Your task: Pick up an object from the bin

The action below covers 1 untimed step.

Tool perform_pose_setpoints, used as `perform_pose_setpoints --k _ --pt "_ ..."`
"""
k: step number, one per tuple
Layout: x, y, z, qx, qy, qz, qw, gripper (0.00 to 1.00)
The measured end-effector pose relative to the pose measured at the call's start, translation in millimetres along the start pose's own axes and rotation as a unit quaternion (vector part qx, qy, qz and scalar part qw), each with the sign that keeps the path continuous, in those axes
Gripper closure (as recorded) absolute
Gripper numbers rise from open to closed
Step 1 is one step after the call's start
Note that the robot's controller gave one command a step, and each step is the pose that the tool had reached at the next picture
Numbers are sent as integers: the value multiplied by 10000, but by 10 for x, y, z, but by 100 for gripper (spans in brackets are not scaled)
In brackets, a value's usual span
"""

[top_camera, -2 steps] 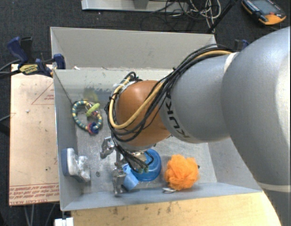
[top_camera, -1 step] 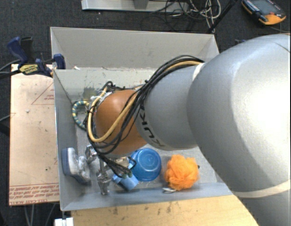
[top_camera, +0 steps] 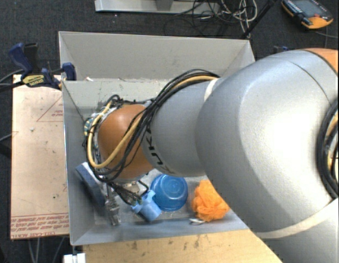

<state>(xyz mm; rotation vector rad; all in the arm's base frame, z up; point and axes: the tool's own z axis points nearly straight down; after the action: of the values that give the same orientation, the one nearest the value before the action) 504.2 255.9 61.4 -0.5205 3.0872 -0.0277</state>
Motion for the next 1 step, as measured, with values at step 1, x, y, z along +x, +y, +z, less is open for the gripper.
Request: perform_pose_setpoints --k 1 --pt "-120 -100 -56 -49 69 -528 9986 0"
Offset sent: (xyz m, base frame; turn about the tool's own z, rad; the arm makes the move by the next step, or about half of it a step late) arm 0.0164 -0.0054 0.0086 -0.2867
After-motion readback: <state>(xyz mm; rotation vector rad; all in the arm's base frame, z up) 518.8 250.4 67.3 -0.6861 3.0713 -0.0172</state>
